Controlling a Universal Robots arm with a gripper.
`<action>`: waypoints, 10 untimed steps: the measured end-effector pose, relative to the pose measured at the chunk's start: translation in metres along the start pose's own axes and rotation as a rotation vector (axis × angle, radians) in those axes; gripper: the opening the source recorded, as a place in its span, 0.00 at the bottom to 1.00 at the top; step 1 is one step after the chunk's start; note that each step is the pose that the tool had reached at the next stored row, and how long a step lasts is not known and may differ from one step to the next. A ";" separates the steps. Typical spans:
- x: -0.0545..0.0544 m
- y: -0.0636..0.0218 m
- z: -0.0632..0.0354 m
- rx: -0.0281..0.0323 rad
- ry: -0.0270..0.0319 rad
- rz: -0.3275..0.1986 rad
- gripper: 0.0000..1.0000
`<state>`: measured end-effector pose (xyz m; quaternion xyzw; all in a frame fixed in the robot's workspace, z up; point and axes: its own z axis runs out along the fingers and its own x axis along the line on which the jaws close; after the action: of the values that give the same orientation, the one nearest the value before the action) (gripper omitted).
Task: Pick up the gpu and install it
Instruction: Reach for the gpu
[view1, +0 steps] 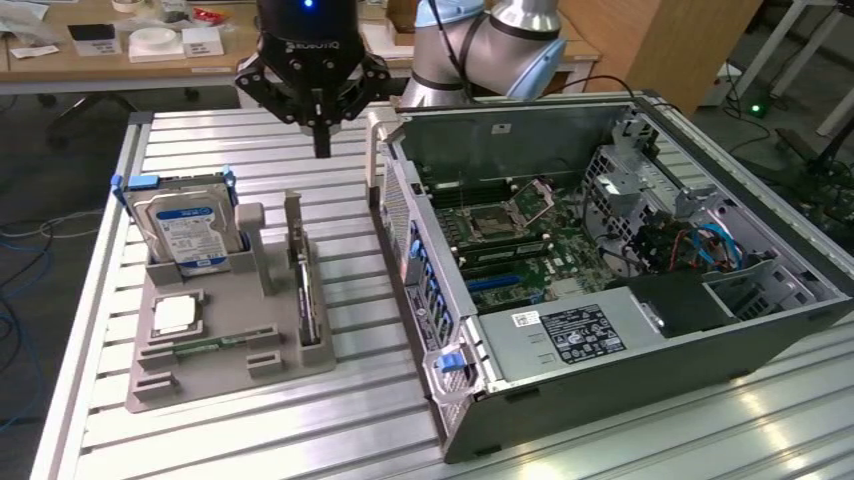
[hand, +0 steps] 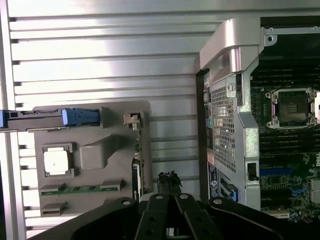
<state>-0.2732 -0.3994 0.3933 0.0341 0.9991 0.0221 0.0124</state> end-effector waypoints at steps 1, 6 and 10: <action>0.002 -0.0002 0.0000 -0.0001 0.0000 -0.001 0.11; 0.013 -0.0012 -0.0003 -0.0003 0.0003 -0.008 0.11; 0.023 -0.0022 -0.0006 -0.0003 0.0007 -0.014 0.11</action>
<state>-0.2959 -0.4000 0.3933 0.0273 0.9993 0.0222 0.0122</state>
